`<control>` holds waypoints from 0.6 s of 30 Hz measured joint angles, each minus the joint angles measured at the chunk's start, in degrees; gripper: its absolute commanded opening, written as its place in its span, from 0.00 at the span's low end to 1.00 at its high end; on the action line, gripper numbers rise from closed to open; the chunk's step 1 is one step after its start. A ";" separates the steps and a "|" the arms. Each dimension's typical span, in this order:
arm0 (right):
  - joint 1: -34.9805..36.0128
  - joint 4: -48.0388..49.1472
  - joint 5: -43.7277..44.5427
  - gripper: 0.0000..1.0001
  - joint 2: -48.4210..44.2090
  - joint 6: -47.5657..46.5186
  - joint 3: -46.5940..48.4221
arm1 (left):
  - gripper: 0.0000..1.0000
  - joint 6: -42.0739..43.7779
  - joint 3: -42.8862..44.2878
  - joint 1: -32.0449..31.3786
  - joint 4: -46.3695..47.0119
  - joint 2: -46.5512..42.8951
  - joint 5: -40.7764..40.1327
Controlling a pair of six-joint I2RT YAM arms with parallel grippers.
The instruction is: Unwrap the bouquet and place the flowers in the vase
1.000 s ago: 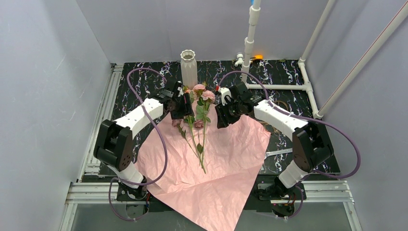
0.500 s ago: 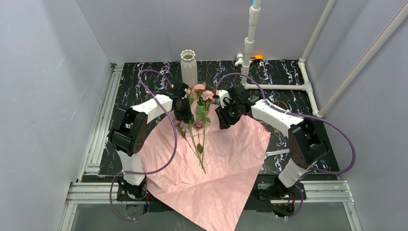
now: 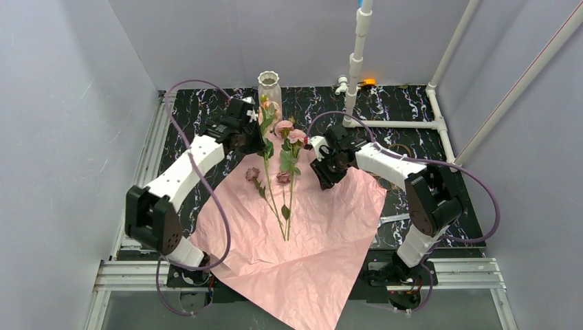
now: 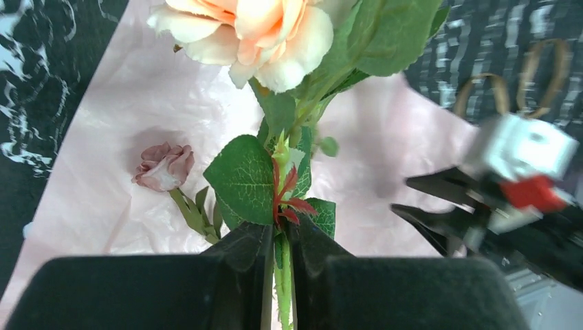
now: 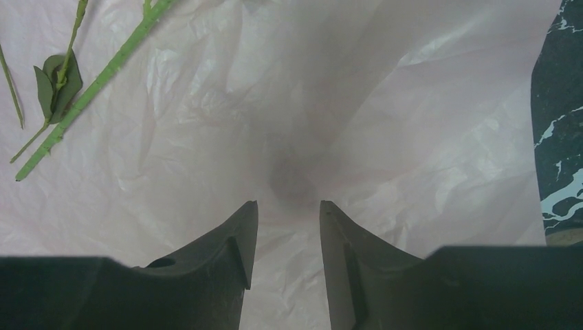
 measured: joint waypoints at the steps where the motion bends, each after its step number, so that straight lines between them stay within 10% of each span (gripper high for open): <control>1: 0.00 0.02 -0.04 0.46 0.00 -0.04 0.00 | 0.00 0.46 0.46 0.00 -0.24 -1.70 0.15; 10: 0.00 -0.02 -3.06 0.48 -1.20 1.38 0.00 | 0.00 14.88 11.23 0.11 4.48 -16.90 3.65; 18: 0.02 0.13 -5.38 0.49 -7.06 3.32 0.00 | 0.00 33.51 33.40 0.24 18.49 -11.30 3.30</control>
